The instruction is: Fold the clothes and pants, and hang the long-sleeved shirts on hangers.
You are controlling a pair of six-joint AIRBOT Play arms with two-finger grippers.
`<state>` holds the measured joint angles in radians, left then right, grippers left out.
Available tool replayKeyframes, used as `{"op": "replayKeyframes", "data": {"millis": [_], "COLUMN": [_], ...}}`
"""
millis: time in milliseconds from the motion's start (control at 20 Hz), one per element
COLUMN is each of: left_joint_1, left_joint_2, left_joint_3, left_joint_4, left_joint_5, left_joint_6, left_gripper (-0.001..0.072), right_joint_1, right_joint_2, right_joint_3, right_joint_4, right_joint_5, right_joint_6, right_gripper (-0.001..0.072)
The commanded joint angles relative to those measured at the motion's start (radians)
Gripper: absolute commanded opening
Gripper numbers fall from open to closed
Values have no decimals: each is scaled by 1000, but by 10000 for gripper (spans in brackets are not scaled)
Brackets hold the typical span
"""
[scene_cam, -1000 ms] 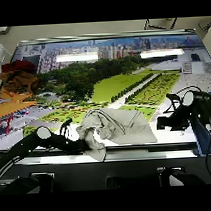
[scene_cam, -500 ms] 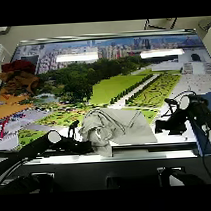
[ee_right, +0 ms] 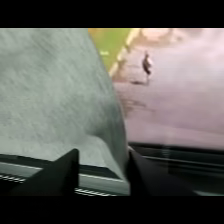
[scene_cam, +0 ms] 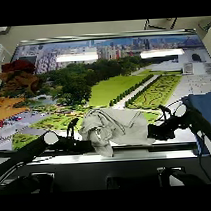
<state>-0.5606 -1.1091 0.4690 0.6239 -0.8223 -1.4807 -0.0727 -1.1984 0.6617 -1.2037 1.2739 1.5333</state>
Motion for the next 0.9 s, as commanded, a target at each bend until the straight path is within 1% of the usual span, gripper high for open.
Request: {"op": "replayKeyframes", "data": {"millis": [0, 50, 150, 250, 300, 350, 400, 450, 500, 550, 600, 700, 800, 850], "left_joint_1": [3, 6, 14, 21, 26, 44, 89, 153, 222, 303, 378, 509, 589, 610], "left_joint_2": [55, 73, 100, 97, 98, 100, 100, 101, 103, 107, 108, 105, 103, 96], "left_joint_3": [1, 1, 1, 1, 1, 1, 5, 16, 30, 44, 52, 53, 50, 50], "left_joint_4": [24, 32, 39, 55, 87, 103, 114, 130, 145, 163, 190, 266, 294, 291], "left_joint_5": [1, 1, -14, -80, -111, -154, -211, -274, -327, -370, -394, -383, -317, -278], "left_joint_6": [0, 0, 0, 1, 0, -2, -3, 10, 44, 72, 83, 84, 97, 97], "left_gripper": [24, 24, 24, 38, 204, 497, 704, 708, 709, 709, 708, 698, 625, 625], "right_joint_1": [1, 1, 1, 1, 1, 1, 1, 1, 1, 1, 1, 1, 1, 1], "right_joint_2": [0, 0, 0, 0, 0, 0, 0, 0, 0, 0, 0, 0, 0, 0], "right_joint_3": [-8, -7, -7, -7, -7, -7, -7, -7, -7, -8, -8, -8, -8, -8], "right_joint_4": [121, 138, 152, 153, 153, 153, 152, 152, 151, 151, 151, 152, 152, 152], "right_joint_5": [-12, -3, 8, 10, 10, 14, 21, 31, 40, 45, 49, 55, 53, 50], "right_joint_6": [-2, -7, -29, -28, -27, -27, -27, -27, -28, -27, -27, -27, -27, -27], "right_gripper": [61, 35, 34, 35, 35, 35, 35, 35, 34, 34, 34, 34, 34, 34]}}
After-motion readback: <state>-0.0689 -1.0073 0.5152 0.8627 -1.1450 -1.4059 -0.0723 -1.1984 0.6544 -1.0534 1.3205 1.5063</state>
